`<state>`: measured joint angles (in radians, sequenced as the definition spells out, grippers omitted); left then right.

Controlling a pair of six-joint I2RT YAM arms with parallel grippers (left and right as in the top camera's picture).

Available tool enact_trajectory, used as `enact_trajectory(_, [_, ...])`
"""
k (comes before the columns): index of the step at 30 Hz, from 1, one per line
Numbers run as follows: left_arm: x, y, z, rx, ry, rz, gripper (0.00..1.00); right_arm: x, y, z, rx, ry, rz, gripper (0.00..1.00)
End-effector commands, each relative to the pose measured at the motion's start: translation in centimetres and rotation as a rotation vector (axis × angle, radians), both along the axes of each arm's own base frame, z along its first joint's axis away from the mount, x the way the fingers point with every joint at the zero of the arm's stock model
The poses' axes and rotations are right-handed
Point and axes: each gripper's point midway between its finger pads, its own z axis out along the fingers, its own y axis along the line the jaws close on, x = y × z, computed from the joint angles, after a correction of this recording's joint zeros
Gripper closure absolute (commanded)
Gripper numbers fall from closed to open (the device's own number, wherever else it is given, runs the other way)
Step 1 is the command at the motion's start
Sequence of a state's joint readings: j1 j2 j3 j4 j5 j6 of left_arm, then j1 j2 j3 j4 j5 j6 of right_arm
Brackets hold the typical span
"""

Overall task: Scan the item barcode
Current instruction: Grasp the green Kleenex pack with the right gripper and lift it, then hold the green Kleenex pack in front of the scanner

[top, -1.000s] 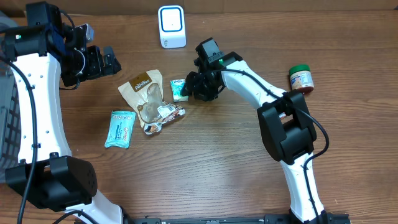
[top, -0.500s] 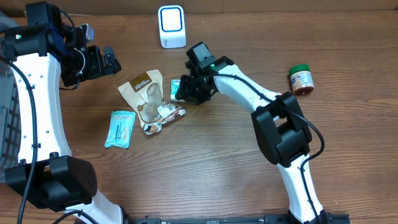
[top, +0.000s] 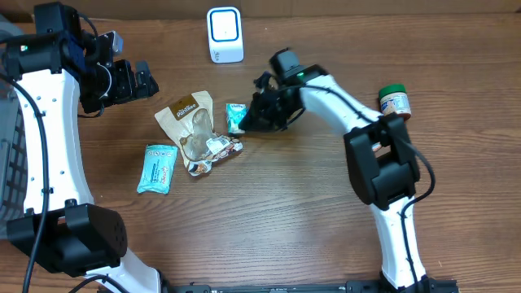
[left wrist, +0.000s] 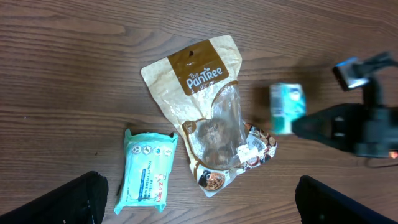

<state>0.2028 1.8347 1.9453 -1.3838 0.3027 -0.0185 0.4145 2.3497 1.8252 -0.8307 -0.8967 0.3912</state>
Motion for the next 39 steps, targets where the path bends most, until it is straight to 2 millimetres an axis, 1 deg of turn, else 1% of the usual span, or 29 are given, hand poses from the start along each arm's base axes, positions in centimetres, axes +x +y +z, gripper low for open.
enact_trajectory(1, [-0.2, -0.3, 1.0, 0.011, -0.032, -0.025, 0.01, -1.3, 0.6, 10.7, 0.49, -0.065, 0.17, 0.96])
enact_trajectory(3, [-0.2, -0.3, 1.0, 0.011, -0.032, -0.025, 0.01, -1.9, -0.1, 13.8, 0.645, -0.071, 0.21, 0.96])
enact_trajectory(4, [-0.2, -0.3, 1.0, 0.011, -0.032, -0.025, 0.01, -2.1, -0.4, 14.8, 0.691, -0.074, 0.221, 0.96])
enact_trajectory(6, [-0.2, -0.3, 1.0, 0.011, -0.032, -0.025, 0.0, -2.1, -0.8, 15.4, 0.685, -0.061, 0.208, 0.96])
enact_trajectory(12, [-0.2, -0.3, 1.0, 0.011, -0.032, -0.025, 0.0, -3.0, -1.2, 17.5, 0.682, -0.048, 0.203, 0.96])
enact_trajectory(15, [-0.2, -0.3, 1.0, 0.011, -0.033, -0.025, 0.01, -3.7, -1.4, 19.2, 0.689, -0.073, 0.211, 0.96])
enact_trajectory(22, [-0.2, -0.3, 1.0, 0.011, -0.033, -0.025, 0.0, -6.2, -2.3, 24.2, 0.719, -0.194, 0.249, 0.96])
enact_trajectory(25, [-0.2, -0.3, 1.0, 0.011, -0.033, -0.025, 0.0, -7.2, -2.7, 25.9, 0.731, -0.259, 0.27, 0.96])
enact_trajectory(26, [-0.2, -0.3, 1.0, 0.011, -0.033, -0.025, 0.0, -7.3, -2.7, 26.1, 0.721, -0.279, 0.272, 0.96])
enact_trajectory(27, [-0.2, -0.3, 1.0, 0.011, -0.033, -0.025, 0.0, -7.2, -2.6, 25.9, 0.681, -0.305, 0.268, 0.96])
enact_trajectory(29, [-0.2, -0.3, 1.0, 0.011, -0.033, -0.025, 0.01, -6.5, -2.5, 24.3, 0.538, -0.358, 0.241, 0.96])
enact_trajectory(32, [-0.2, -0.3, 1.0, 0.011, -0.032, -0.025, 0.01, -4.4, -3.0, 19.7, 0.216, -0.369, 0.141, 0.96])
enact_trajectory(34, [-0.2, -0.3, 1.0, 0.011, -0.032, -0.025, 0.0, -3.0, -3.8, 16.6, -0.01, -0.382, 0.066, 0.96])
enact_trajectory(35, [-0.2, -0.3, 1.0, 0.011, -0.033, -0.025, 0.01, -2.4, -4.2, 15.6, -0.105, -0.392, 0.032, 0.96])
enact_trajectory(37, [-0.2, -0.3, 1.0, 0.011, -0.033, -0.025, 0.01, -1.7, -5.0, 14.6, -0.262, -0.434, -0.006, 0.96])
enact_trajectory(39, [-0.2, -0.3, 1.0, 0.011, -0.033, -0.025, 0.0, -0.7, -6.0, 14.9, -0.407, -0.507, -0.041, 0.96])
